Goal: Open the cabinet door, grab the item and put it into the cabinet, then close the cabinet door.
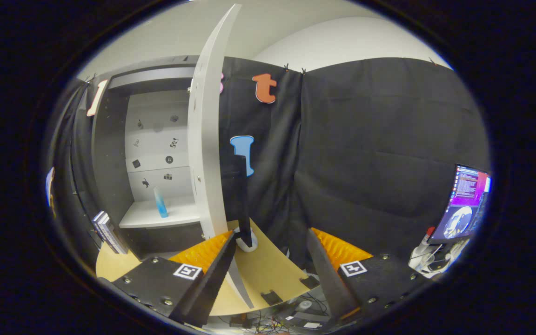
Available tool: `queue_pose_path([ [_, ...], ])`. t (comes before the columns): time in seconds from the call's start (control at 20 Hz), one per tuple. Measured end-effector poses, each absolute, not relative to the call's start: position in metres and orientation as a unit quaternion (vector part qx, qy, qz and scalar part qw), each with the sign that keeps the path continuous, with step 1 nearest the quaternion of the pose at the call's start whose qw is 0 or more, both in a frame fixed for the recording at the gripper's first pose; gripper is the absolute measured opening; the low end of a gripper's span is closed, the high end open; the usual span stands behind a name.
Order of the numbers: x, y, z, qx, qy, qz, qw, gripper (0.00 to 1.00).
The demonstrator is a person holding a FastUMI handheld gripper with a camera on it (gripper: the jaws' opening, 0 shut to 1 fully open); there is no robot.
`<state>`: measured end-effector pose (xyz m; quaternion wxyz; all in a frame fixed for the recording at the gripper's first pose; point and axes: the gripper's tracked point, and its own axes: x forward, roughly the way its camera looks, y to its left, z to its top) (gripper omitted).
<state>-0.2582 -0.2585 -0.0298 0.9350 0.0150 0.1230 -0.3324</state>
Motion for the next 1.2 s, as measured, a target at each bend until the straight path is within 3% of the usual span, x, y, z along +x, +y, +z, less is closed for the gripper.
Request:
queue_pose_path([
  [0.3, -0.25, -0.229, -0.032, 0.023, 0.117, -0.276, 0.954, 0.93],
  [0.65, -0.22, -0.169, -0.041, 0.066, 0.118, -0.145, 0.98, 0.94],
  [1.2, -0.165, -0.102, -0.054, 0.119, 0.139, 0.007, 0.983, 0.97],
])
